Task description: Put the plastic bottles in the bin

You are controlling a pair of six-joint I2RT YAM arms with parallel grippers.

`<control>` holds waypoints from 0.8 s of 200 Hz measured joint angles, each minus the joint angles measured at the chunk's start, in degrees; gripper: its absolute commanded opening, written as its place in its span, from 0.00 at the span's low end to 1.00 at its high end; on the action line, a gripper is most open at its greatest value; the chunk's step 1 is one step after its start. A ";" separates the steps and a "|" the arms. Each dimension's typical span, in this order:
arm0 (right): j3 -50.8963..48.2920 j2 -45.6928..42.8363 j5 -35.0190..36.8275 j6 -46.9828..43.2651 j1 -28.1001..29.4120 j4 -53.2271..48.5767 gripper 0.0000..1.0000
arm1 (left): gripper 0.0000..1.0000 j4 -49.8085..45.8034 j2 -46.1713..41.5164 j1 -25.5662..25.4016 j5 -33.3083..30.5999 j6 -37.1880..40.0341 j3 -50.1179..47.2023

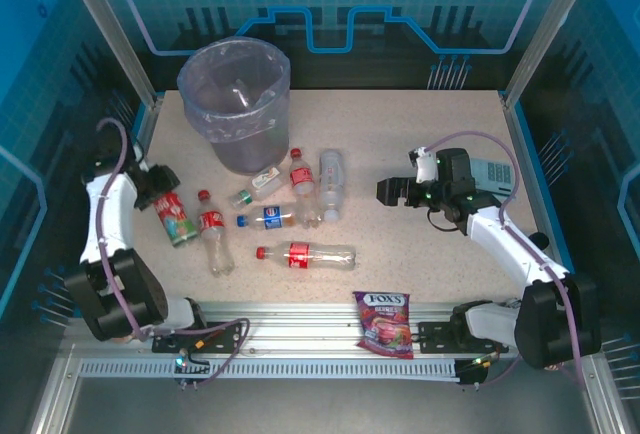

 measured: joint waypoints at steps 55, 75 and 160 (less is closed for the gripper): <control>0.00 -0.31 -0.13 0.63 0.00 -0.44 1.00 | 0.09 -2.91 -5.79 -0.02 3.80 -1.73 18.23; 0.00 -2.10 -0.02 0.70 0.02 -2.19 1.00 | 0.00 -2.45 -7.15 -0.35 6.10 -3.54 21.79; -0.33 -14.80 3.80 3.02 2.08 -9.11 1.00 | 0.00 14.84 -4.87 -4.79 11.15 -14.12 29.97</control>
